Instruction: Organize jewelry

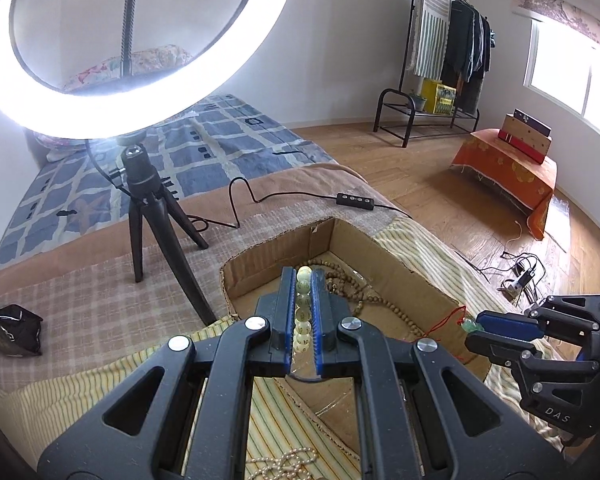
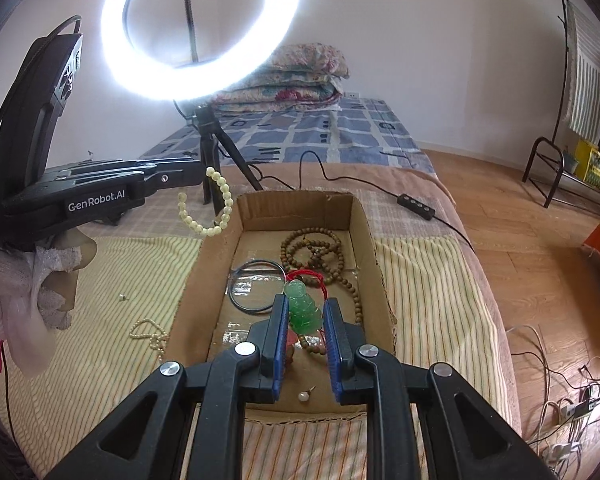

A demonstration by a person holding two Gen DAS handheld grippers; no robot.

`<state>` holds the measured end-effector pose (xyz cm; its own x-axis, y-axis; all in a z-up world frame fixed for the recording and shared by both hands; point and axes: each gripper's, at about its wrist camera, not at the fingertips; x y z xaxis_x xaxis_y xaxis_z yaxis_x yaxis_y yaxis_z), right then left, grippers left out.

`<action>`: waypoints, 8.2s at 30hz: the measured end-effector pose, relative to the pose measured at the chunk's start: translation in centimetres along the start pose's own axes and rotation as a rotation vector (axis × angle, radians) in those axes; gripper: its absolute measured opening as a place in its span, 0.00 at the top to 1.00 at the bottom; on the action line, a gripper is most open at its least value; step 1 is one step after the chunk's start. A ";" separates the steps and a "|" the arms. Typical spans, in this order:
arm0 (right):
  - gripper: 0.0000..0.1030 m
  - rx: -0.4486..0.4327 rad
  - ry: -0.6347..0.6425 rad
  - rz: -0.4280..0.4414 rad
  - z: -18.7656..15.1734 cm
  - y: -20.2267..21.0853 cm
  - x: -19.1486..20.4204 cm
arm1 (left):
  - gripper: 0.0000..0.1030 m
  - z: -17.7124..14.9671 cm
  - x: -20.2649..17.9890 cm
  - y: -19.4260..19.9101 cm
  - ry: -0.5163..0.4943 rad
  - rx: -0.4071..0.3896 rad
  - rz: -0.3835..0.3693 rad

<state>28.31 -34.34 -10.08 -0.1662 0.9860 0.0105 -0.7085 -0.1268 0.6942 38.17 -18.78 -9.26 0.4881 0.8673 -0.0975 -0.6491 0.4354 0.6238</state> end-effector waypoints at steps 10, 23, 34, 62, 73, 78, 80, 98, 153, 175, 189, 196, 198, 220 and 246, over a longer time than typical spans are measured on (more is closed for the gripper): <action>0.83 0.023 0.008 -0.009 -0.4 -1.0 0.2 | 0.95 -0.2 -0.2 -1.3 0.007 0.031 -0.012; 0.63 0.009 -0.020 -0.032 -0.5 -0.6 -0.3 | 0.95 0.0 -0.1 -0.5 0.023 0.027 0.014; 0.36 -0.027 0.004 -0.028 -0.8 1.5 1.5 | 0.80 -0.3 0.7 2.2 0.023 0.015 0.021; 0.24 -0.008 0.162 0.126 -3.9 3.2 12.7 | 0.45 -7.7 12.0 10.9 0.076 0.030 0.089; 0.23 0.081 0.072 0.152 -6.3 0.0 15.4 | 0.45 -11.1 13.4 9.7 0.075 0.112 0.025; 0.21 0.114 -0.022 0.122 -7.4 -1.9 15.7 | 0.45 -12.4 13.5 8.6 0.049 0.144 -0.011; 0.21 0.123 -0.046 0.098 -7.6 -2.5 15.9 | 0.45 -12.8 13.7 8.0 0.047 0.158 -0.028; 0.21 0.153 -0.190 -0.041 -7.3 -6.1 16.3 | 0.65 -15.4 13.1 2.7 -0.054 0.240 -0.133; 0.95 0.069 -0.058 -0.034 -4.7 -6.0 19.0 | 0.92 -15.1 15.5 4.6 0.036 0.208 -0.100; 0.95 -0.039 0.013 0.024 -0.5 4.2 14.5 | 0.92 -9.1 8.9 9.8 0.014 0.090 -0.126; 0.95 -0.083 -0.024 -0.017 0.9 6.4 8.0 | 0.92 -4.6 4.5 6.0 0.015 0.045 -0.157; 0.95 -0.071 -0.045 -0.037 1.1 5.0 5.2 | 0.92 -2.6 4.0 3.2 0.017 0.040 -0.145; 0.95 -0.066 -0.047 -0.041 1.1 4.6 4.7 | 0.92 -2.1 3.8 2.4 0.018 0.039 -0.141; 0.95 0.015 -0.061 -0.045 0.2 0.7 1.9 | 0.92 -0.3 2.0 -3.9 0.039 0.054 -0.096; 0.13 -0.010 -0.042 -0.163 0.3 2.7 3.1 | 0.38 0.5 1.6 -0.4 0.052 0.023 -0.038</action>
<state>26.08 -31.63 -7.94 -0.0198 0.9972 -0.0715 -0.7304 0.0344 0.6821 39.53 -17.66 -9.28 0.4811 0.8617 -0.1614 -0.6168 0.4636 0.6362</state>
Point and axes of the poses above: each gripper's, at about its wrist camera, not at the fingertips, and y roughly against the way its jaws point, x to its left, z to its top, and after that the axes turned 2 degrees about -z, right-handed
